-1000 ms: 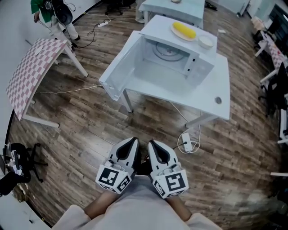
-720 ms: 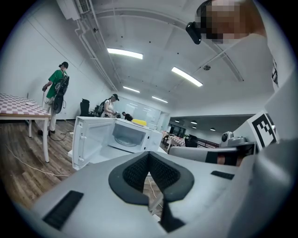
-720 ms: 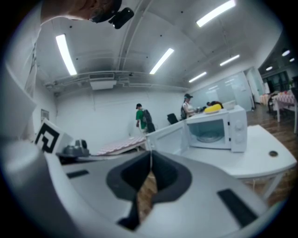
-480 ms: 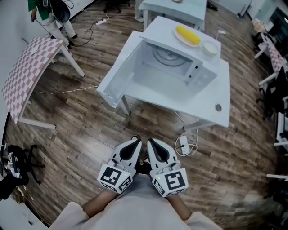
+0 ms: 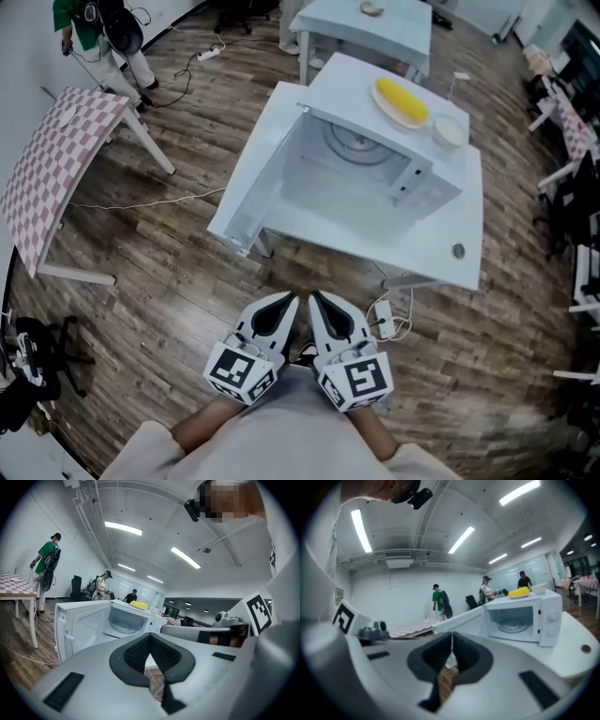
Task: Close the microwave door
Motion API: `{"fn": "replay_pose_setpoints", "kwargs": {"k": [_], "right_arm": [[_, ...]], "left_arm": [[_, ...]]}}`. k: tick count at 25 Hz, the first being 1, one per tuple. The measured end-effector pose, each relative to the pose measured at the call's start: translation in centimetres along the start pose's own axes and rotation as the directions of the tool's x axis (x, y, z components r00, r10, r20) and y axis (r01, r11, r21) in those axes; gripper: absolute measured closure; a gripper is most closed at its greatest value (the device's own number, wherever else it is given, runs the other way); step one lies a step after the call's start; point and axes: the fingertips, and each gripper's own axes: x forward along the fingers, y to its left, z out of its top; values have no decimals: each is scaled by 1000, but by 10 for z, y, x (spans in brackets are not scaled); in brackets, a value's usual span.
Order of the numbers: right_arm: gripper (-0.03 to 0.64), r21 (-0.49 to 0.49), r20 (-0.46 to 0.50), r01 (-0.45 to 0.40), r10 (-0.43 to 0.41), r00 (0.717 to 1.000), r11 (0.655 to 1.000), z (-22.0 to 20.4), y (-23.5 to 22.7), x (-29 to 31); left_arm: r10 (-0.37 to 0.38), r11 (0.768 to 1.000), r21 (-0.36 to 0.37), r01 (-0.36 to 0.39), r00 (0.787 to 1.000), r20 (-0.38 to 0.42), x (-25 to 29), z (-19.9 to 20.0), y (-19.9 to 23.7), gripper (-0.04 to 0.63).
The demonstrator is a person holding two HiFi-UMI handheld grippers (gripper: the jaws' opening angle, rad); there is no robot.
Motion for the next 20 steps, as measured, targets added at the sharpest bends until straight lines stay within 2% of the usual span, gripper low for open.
{"fn": "replay_pose_setpoints", "kwargs": {"k": [12, 16, 20], "right_arm": [[594, -33, 52, -14, 16, 999, 999, 28, 21, 74], [594, -28, 60, 10, -8, 998, 1000, 28, 25, 87], [594, -24, 53, 22, -20, 998, 999, 25, 27, 98]], "left_arm": [[-23, 998, 62, 20, 999, 50, 1, 48, 68, 575], [-25, 998, 64, 21, 998, 54, -8, 53, 87, 577], [6, 999, 47, -9, 998, 59, -21, 57, 112, 577]]}}
